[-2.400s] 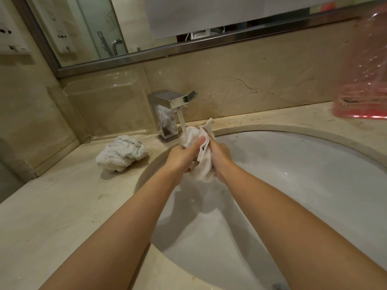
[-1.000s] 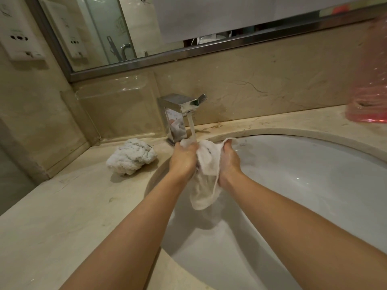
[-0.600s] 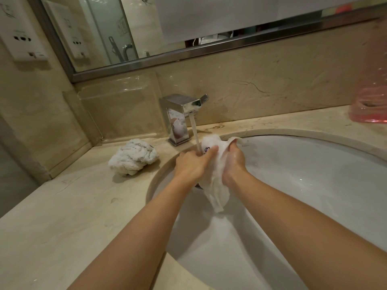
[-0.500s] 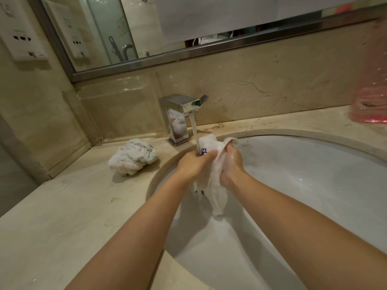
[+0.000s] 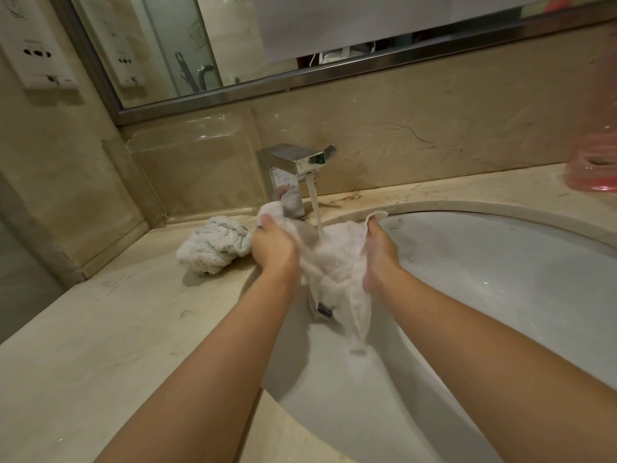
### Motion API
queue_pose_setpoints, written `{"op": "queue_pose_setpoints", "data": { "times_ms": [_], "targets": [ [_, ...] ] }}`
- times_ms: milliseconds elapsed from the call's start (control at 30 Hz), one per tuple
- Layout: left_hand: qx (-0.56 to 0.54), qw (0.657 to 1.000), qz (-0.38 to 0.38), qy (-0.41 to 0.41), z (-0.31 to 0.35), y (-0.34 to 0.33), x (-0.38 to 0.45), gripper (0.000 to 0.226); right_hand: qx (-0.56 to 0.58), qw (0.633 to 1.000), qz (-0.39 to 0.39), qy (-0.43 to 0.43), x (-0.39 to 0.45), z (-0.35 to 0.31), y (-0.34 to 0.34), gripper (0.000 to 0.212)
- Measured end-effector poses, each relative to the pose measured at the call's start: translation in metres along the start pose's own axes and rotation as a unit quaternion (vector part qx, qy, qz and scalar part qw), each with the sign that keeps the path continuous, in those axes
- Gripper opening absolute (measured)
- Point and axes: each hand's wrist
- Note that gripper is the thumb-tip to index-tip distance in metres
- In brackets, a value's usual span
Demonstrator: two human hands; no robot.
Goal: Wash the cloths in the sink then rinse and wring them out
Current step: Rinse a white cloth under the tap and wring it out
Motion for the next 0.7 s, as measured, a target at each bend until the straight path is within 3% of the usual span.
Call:
{"op": "queue_pose_setpoints", "data": {
  "times_ms": [100, 500, 600, 667, 700],
  "targets": [
    [-0.096, 0.995, 0.026, 0.010, 0.002, 0.003, 0.005, 0.048, -0.015, 1.000, 0.015, 0.009, 0.004, -0.002, 0.008, 0.065],
    [-0.163, 0.986, 0.024, -0.001, 0.007, 0.006, 0.000, 0.039, -0.078, 0.994, -0.061, 0.050, 0.000, 0.003, -0.008, 0.046],
    [-0.191, 0.981, 0.012, 0.016, 0.007, 0.006, 0.001, 0.030, -0.071, 0.991, -0.106, 0.032, 0.000, 0.005, -0.012, 0.078],
    [-0.228, 0.972, -0.035, 0.047, 0.006, 0.007, 0.004, 0.030, -0.078, 0.983, -0.164, 0.020, 0.010, 0.010, -0.013, 0.114],
    [-0.268, 0.958, -0.075, 0.073, 0.007, 0.007, 0.003, 0.033, -0.101, 0.975, -0.195, 0.023, 0.009, 0.012, -0.012, 0.117]
  ]
}}
Point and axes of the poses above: each hand's wrist, its own x-axis towards the middle knuckle, its own y-axis out of the back of the hand, z = x × y, and after that the axes turned 3 degrees about z, right-handed
